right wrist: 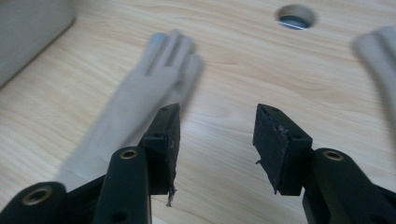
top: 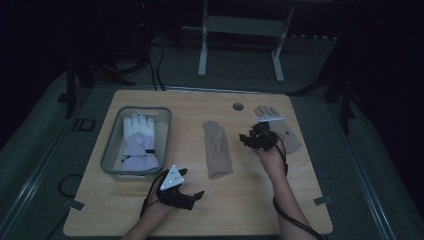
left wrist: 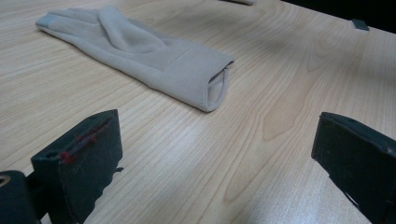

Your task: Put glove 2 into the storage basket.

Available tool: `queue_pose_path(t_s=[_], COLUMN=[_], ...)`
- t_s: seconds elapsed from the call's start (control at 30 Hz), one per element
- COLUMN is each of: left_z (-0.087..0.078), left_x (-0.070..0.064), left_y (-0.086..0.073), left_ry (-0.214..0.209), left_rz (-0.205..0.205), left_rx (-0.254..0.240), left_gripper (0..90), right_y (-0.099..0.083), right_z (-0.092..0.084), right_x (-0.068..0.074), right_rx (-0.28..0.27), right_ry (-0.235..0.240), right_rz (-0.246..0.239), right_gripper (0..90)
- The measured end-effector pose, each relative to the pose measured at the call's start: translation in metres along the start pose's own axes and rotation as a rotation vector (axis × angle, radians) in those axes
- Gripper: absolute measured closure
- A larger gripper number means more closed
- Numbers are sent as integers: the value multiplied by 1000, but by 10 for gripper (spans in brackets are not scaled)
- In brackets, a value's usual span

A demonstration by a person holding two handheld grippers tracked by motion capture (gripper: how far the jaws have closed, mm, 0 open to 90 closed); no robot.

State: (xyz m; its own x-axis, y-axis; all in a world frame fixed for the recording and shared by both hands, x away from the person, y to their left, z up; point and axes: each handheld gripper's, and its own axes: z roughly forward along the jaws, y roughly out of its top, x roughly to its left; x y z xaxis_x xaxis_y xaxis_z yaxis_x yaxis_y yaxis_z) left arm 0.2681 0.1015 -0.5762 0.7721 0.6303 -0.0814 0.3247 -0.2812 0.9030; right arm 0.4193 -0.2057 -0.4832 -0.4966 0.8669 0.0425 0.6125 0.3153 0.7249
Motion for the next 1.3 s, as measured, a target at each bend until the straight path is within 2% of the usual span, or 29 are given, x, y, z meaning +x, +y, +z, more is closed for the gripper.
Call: queue_pose_path(t_s=[0.1,0.13,0.17,0.2,0.23,0.27,0.3,0.37,0.5,0.53,0.57,0.6,0.67,0.7,0.87,0.97,1.07,1.2,1.3], left_z=[0,0,0,0,0,0,0,0,0,0,0,0,0,0,0,0,0,-1,-1], left_x=[0,0,0,0,0,0,0,0,0,0,0,0,0,0,-1,0,0,0,1], left_y=[0,0,0,0,0,0,0,0,0,0,0,0,0,0,0,0,0,0,0], left_ry=[1,0,0,-1,-2,-2,-1,-3,-3,-3,-5,-5,-4,-5,-3,-3,-4,-7,-6], left_rz=[-3,-3,-2,-5,-4,-4,-3,0,0,0,0,0,-1,-1,4,3,2,-4,-9], left_rx=[0,2,2,3,3,3,3,1,3,3,7,7,6,5,5,5,5,2,5], left_gripper=[22,22,21,22,21,21,21,22,21,22,22,21,21,22,22,21,21,22,21], right_y=[0,0,-1,-1,-2,-2,-2,-3,-4,-4,-5,-5,-4,-4,-6,-8,-9,-12,-13], right_z=[-10,-10,-13,-18,-20,-20,-24,-27,-30,-30,-31,-31,-32,-32,-27,-20,-16,-5,5], right_x=[-19,-19,-24,-35,-40,-40,-51,-61,-79,-79,-88,-88,-100,-104,-123,-131,-138,-149,-153], right_rx=[-16,-16,-31,-27,-37,-37,-48,-58,-52,-52,-36,-36,-26,-25,-18,19,30,33,65], right_ry=[-16,-16,-11,-36,-32,-32,-49,-59,-85,-85,-110,-110,-138,-138,-148,-158,-158,-164,-175], right_rz=[-7,-7,-21,-40,-51,-51,-56,-55,-67,-67,-75,-75,-82,-80,-72,-78,-62,-110,-104], right_gripper=[502,502,493,501,499,499,514,508,507,507,506,506,502,500,500,503,506,537,524])
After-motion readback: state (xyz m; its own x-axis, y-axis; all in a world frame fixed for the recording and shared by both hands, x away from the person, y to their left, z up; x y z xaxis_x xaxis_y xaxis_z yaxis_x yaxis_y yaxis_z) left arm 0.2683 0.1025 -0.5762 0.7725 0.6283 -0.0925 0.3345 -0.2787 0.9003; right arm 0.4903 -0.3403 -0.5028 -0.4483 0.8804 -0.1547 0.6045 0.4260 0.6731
